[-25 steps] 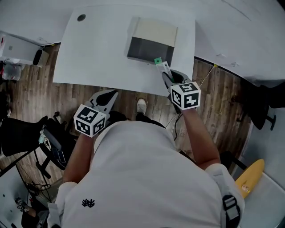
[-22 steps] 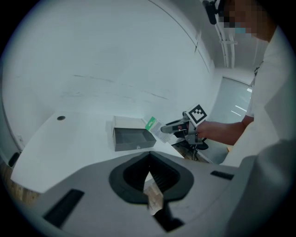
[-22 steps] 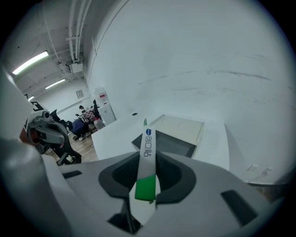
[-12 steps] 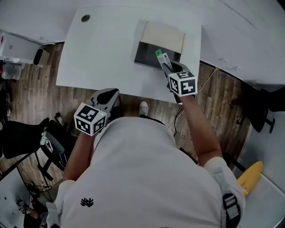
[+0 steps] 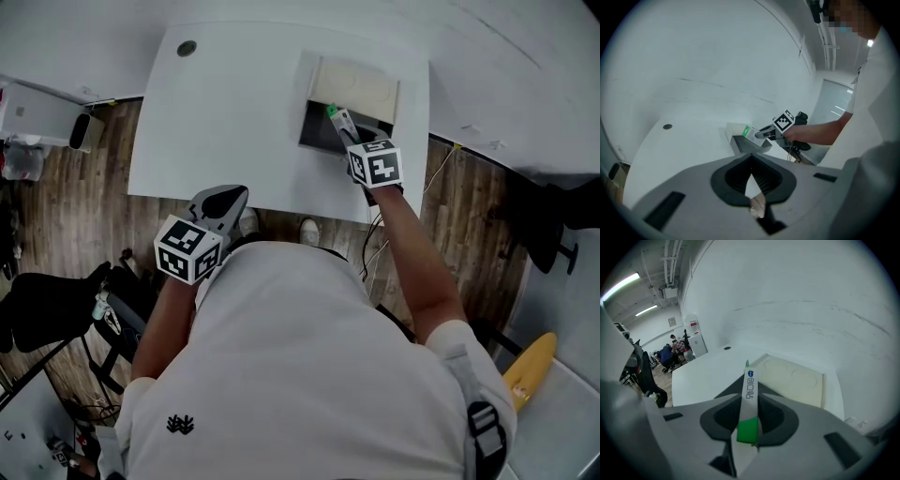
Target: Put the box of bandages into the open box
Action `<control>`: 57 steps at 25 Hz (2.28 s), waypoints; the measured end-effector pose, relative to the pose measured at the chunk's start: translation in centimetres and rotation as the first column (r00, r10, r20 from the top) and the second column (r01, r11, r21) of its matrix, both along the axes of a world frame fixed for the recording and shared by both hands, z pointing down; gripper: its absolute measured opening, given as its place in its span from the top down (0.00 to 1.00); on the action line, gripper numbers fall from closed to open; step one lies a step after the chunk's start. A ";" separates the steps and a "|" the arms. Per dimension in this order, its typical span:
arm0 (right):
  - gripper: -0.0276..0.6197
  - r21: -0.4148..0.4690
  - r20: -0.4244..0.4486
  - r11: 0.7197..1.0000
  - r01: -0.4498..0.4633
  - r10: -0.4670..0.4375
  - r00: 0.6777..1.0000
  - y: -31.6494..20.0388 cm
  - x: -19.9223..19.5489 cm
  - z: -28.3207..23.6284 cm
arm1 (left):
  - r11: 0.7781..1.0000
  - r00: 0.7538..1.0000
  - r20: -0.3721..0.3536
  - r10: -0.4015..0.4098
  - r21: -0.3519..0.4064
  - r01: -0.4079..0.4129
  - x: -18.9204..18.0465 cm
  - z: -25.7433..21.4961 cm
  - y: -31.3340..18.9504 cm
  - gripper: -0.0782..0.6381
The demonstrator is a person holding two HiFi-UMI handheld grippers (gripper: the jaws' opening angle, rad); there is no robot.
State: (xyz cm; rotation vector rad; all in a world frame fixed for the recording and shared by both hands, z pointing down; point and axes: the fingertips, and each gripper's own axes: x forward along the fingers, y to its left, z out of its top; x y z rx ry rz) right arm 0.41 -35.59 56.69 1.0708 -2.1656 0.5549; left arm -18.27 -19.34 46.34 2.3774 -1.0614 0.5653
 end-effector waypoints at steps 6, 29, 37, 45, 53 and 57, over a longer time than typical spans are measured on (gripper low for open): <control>0.82 -0.017 -0.044 1.000 0.015 -0.016 0.999 -0.7 -1.4 2.0 | 1.000 1.000 0.006 -0.001 -0.009 0.001 -2.4 0.3 -0.5 0.88; 0.80 -0.036 -0.118 0.998 0.041 -0.045 0.992 -1.3 -4.1 6.6 | 0.999 1.000 0.021 0.016 -0.032 -0.015 -5.4 0.7 -1.6 0.88; 0.74 -0.040 -0.118 0.997 0.069 -0.073 0.990 -1.1 -4.0 6.4 | 0.999 1.000 0.017 0.012 -0.039 -0.011 -4.6 0.8 -1.0 0.88; 0.73 -0.014 -0.095 0.997 0.082 -0.083 0.992 0.1 -2.9 4.5 | 0.999 1.000 0.006 0.028 -0.037 -0.028 -2.3 0.7 -0.5 0.88; 0.73 0.033 -0.046 0.994 0.107 -0.106 0.993 2.1 -2.0 1.5 | 0.998 0.998 -0.002 0.062 -0.025 -0.062 1.1 0.6 -0.2 0.88; 0.73 0.053 -0.015 0.992 0.118 -0.118 0.993 3.3 -1.5 0.0 | 0.997 0.997 -0.004 0.071 -0.017 -0.071 2.7 0.5 -0.6 0.88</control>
